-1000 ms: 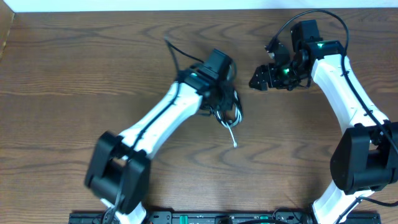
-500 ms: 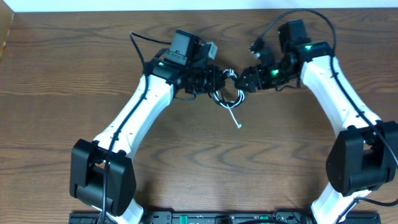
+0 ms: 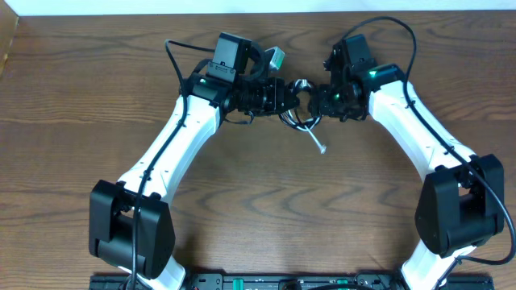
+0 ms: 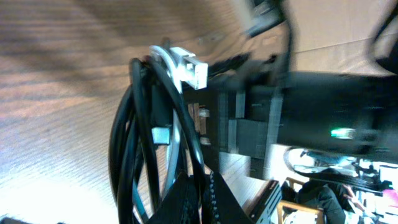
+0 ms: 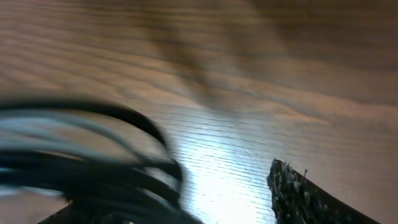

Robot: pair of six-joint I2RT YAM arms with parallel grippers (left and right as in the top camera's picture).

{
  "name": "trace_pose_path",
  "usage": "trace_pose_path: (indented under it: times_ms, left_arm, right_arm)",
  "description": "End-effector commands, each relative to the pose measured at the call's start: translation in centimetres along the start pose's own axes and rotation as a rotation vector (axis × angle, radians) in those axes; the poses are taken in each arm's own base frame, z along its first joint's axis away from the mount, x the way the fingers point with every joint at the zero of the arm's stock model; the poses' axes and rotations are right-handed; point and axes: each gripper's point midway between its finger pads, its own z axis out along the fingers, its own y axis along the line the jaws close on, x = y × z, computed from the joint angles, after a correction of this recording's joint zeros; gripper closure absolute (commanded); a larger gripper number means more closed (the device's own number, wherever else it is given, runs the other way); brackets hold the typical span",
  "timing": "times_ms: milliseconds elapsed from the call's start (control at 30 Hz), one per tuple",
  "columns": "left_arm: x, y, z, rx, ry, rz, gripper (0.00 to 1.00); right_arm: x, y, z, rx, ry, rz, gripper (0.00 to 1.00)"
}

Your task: Untangle cables

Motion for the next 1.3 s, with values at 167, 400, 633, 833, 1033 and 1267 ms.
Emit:
trace_pose_path:
  times_ms: [167,400,633,833,1033,1267]
  left_arm:
    - [-3.2,-4.2,-6.5,0.087,-0.172,0.106,0.92]
    - [-4.9,-4.0,-10.4,0.065,-0.278,0.122,0.92]
    - [-3.2,-1.6,-8.7,-0.106,-0.234,0.106,0.92]
    - [-0.1,1.9,-5.8,-0.315,-0.164,0.031,0.93]
    - [3.1,6.0,-1.0,-0.446,-0.086,-0.209,0.92]
    - [4.2,8.4,5.6,-0.448,-0.066,-0.437,0.83]
  right_arm:
    - [1.8,-5.6,2.4,0.132,0.043,0.171,0.37]
    - [2.4,-5.6,2.6,0.058,0.083,0.144,0.41]
    - [2.8,-4.3,2.6,-0.018,0.106,0.089,0.44]
    - [2.6,-4.5,2.6,-0.016,0.101,0.098,0.43]
    - [2.2,-6.1,2.4,0.018,0.089,0.163,0.36]
    - [2.6,-6.3,2.3,0.025,0.105,0.17,0.3]
